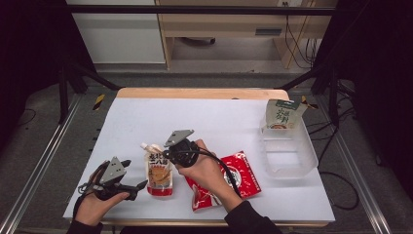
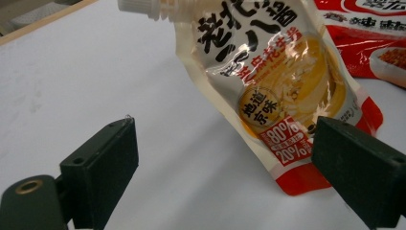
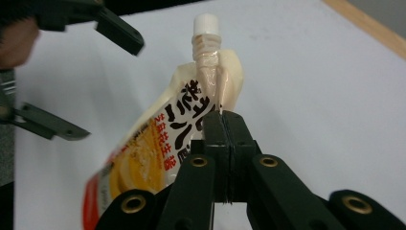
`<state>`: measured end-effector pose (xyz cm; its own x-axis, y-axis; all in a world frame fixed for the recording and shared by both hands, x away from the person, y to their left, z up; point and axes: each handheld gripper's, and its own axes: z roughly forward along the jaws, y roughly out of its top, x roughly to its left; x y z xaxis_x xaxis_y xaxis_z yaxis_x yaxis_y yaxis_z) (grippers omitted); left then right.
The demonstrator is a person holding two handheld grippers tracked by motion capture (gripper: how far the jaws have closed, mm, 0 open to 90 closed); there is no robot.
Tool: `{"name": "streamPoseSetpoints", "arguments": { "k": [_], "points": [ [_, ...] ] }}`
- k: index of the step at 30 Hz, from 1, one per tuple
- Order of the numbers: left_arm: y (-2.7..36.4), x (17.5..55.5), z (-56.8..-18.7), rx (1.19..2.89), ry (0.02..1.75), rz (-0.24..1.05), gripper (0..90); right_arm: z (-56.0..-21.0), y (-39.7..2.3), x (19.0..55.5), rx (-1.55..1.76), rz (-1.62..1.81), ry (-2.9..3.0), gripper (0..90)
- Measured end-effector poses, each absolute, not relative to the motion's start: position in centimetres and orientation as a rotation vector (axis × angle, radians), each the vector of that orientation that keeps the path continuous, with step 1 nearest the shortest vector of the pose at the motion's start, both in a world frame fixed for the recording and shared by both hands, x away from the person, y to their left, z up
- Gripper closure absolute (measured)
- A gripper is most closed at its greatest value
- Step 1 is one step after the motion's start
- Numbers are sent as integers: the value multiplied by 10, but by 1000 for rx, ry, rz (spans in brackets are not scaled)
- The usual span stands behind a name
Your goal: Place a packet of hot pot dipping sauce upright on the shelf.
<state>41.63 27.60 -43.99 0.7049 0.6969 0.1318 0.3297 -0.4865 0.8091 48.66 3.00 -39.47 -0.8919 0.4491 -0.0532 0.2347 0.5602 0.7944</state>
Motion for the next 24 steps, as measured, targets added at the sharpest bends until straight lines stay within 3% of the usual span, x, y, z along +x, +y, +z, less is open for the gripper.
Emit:
{"name": "streamPoseSetpoints", "arguments": {
  "k": [9,24],
  "points": [
    [278,415,-437,2064,779,569,90,-366,34,470,431,1261,2529,900],
    [278,416,-420,2017,769,597,106,-345,21,477,434,1325,2506,900]
  ]
}}
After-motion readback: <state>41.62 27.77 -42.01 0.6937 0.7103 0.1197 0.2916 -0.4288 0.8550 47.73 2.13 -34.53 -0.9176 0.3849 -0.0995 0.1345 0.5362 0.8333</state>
